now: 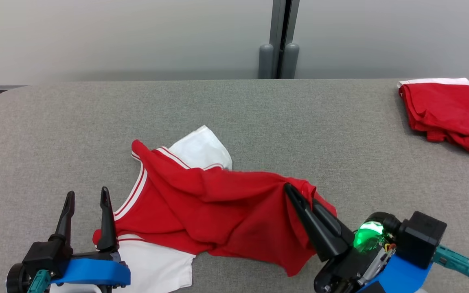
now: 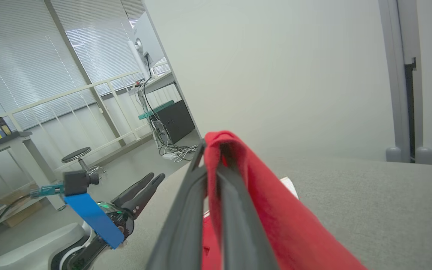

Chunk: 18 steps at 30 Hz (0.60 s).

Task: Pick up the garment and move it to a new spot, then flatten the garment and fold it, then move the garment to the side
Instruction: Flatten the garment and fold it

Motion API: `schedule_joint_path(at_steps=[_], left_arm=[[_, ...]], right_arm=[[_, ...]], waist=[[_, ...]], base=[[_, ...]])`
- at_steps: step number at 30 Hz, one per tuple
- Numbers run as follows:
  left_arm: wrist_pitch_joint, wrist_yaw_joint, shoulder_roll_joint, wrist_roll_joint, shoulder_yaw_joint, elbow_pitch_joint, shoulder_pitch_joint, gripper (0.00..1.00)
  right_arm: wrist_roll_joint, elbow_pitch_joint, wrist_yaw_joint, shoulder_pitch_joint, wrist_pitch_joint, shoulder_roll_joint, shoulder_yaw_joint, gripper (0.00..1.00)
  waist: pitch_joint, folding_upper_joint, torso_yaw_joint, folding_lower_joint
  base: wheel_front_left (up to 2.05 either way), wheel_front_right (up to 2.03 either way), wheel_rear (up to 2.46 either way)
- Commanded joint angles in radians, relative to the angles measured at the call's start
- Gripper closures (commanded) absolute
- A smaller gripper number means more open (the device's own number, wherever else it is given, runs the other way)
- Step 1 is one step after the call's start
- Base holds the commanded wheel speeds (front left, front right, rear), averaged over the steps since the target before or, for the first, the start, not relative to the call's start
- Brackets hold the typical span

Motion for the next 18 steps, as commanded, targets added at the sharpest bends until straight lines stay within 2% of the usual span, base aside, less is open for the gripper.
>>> schedule_joint_path(at_steps=[1,4,7,13,18], left_arm=[[0.001,-0.002,-0.001,-0.001,0.008,-0.004,0.008,0.00],[0.001,0.001,-0.001,-0.001,0.009,-0.009,0.011,0.00],[0.001,0.007,-0.001,-0.002,0.005,-0.017,0.013,0.00],[0.001,0.012,-0.001,-0.006,0.002,-0.021,0.008,0.00],[0.001,0.015,-0.001,-0.007,-0.007,-0.026,0.006,0.00]], right_arm=[[0.008,-0.037,0.001,0.028,0.027,0.009,-0.001,1.00],[0.009,-0.109,0.001,0.066,0.087,0.025,0.004,1.00],[0.004,-0.132,0.001,0.101,0.124,0.035,0.002,1.00],[-0.019,-0.091,0.001,0.128,0.128,0.054,-0.060,1.00],[-0.046,-0.036,0.001,0.080,0.106,0.059,-0.128,1.00]], waist=[[-0.002,0.0000,-0.003,0.0000],[-0.003,0.0000,-0.007,0.0000],[-0.001,0.0000,-0.012,0.0000],[0.003,0.0000,-0.019,0.0000],[0.009,0.0000,-0.018,0.0000]], base=[[0.00,0.00,0.00],[0.00,0.00,0.00],[0.00,0.00,0.00],[0.00,0.00,0.00],[0.00,0.00,0.00]])
